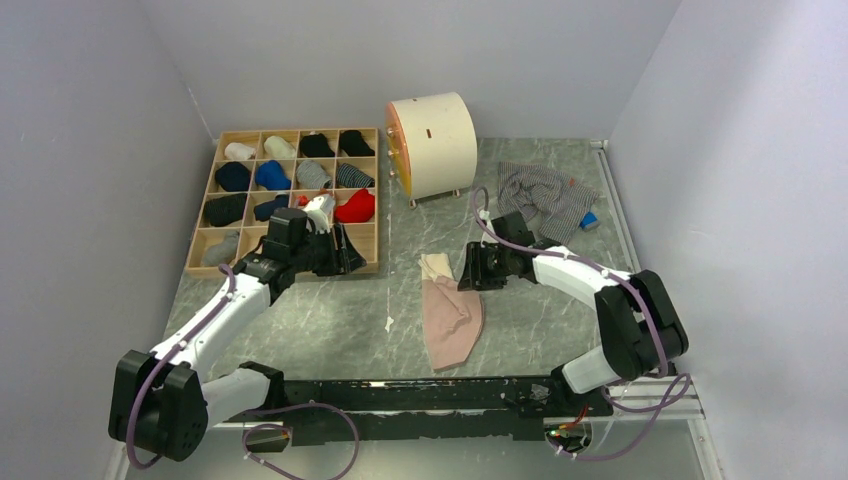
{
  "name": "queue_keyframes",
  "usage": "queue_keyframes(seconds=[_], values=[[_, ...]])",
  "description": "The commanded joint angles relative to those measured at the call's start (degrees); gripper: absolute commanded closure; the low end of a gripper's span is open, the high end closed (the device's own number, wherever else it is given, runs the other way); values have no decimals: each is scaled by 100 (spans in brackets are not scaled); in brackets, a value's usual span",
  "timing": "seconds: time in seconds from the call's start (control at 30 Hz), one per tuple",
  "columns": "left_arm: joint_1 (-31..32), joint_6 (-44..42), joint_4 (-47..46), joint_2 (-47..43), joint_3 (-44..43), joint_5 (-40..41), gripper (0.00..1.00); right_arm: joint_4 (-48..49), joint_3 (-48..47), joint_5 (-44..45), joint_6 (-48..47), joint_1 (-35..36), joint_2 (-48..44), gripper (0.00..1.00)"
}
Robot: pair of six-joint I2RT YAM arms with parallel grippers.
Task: Roll the underwear
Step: Fold the underwear at the center of the board.
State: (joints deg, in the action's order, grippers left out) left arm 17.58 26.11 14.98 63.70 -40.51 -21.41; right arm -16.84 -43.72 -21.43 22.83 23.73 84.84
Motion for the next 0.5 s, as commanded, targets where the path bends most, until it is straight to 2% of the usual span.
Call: queue_keyframes(seconds=[0.0,0.07,0.17,0.2,0.3,0.47], values=[[-9,-149,-27,-7,-189,-118,44,-155,46,-72,-236,-15,-279,57],[-10,-150,-35,-7,-181,-133,45,-203,61,-90,-260,-16,-296,59],[-9,-150,-48,8,-168,-144,45,-218,56,-193,-265,-9,-320,75],[-9,-150,-42,10,-175,-132,45,-266,17,-210,-255,-1,-341,85],[-14,-133,-77,2,-163,-143,45,-398,-72,-155,-169,72,-424,96],[-9,-123,-65,47,-166,-127,45,-675,-197,479,189,521,-655,99]])
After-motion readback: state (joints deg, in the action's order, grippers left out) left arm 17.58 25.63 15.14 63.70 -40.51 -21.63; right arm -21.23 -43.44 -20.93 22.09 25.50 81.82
